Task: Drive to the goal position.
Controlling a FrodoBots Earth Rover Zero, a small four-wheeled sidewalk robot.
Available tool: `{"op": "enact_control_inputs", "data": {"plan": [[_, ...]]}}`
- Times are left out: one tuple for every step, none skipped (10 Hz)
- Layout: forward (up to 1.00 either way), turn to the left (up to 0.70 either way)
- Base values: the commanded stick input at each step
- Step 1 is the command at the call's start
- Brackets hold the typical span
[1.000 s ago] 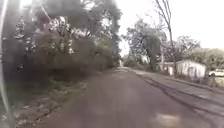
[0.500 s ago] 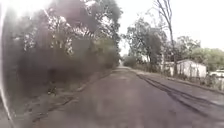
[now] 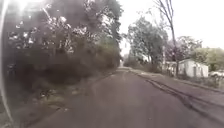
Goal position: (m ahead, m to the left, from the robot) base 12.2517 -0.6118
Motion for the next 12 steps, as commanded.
{"op": "enact_control_inputs", "data": {"plan": [[0.70,0.00],[0.70,0.00],[0.70,-0.01],[0.70,-0.12],[0.70,-0.25],[0.70,-0.17],[0.70,-0.06],[0.70,0.00],[0.70,0.00],[0.70,0.00],[0.70,0.00],[0.70,0.00]]}}
